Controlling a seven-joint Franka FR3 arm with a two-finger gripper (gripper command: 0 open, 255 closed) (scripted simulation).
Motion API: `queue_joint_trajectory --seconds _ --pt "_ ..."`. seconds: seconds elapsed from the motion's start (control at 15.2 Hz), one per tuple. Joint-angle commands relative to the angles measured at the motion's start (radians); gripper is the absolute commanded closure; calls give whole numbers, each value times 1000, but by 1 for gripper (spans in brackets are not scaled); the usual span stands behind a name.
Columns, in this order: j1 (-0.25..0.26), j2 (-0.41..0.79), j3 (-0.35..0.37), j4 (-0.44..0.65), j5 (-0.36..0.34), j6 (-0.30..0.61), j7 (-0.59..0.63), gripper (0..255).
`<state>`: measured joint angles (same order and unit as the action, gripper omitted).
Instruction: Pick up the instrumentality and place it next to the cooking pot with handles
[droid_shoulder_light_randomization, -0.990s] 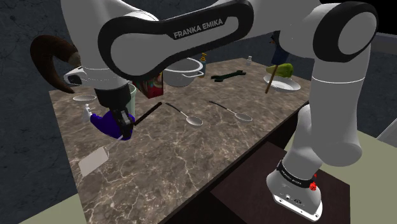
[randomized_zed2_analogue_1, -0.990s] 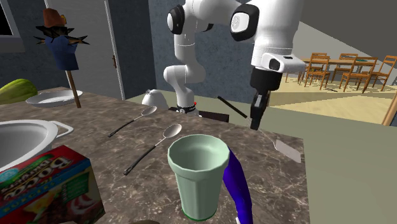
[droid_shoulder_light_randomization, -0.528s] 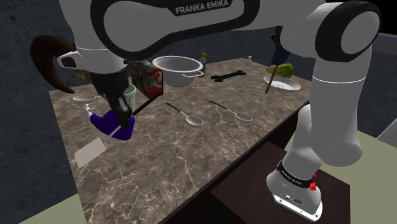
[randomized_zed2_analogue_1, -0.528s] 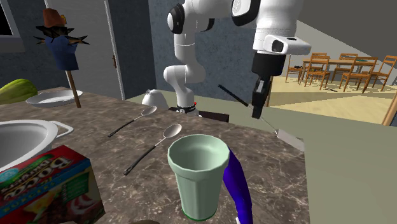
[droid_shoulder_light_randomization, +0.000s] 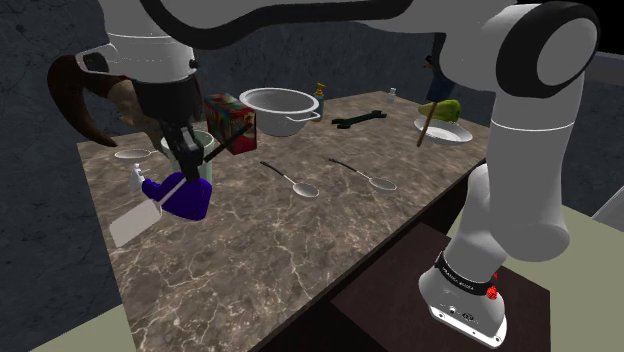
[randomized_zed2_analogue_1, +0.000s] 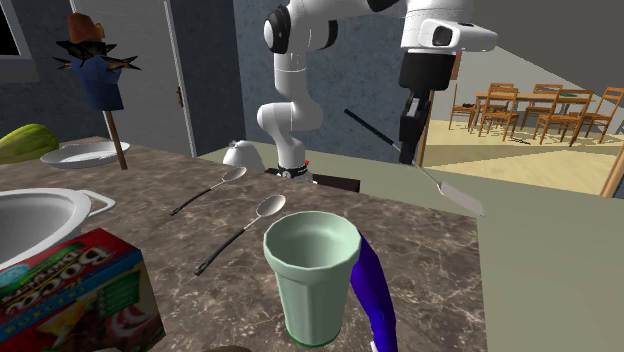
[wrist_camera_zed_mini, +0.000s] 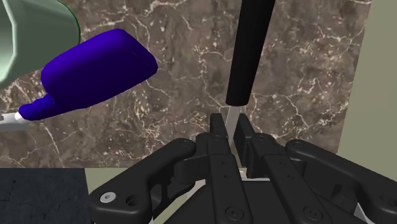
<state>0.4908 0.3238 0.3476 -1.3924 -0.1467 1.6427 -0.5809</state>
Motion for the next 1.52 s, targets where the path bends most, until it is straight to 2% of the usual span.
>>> queue_joint_trajectory --seconds 0.0,0.07,0.4,0.79,1.45 --pt "3 3 1 30 -1 -27 -1 255" --pt "5 6 1 47 -1 -42 -1 255" --pt "-79 -46 -34 -22 18 -15 -112 255" --pt "-169 -71 -81 -53 31 2 -246 255" --pt "-302 -29 -159 8 34 -2 -459 255"
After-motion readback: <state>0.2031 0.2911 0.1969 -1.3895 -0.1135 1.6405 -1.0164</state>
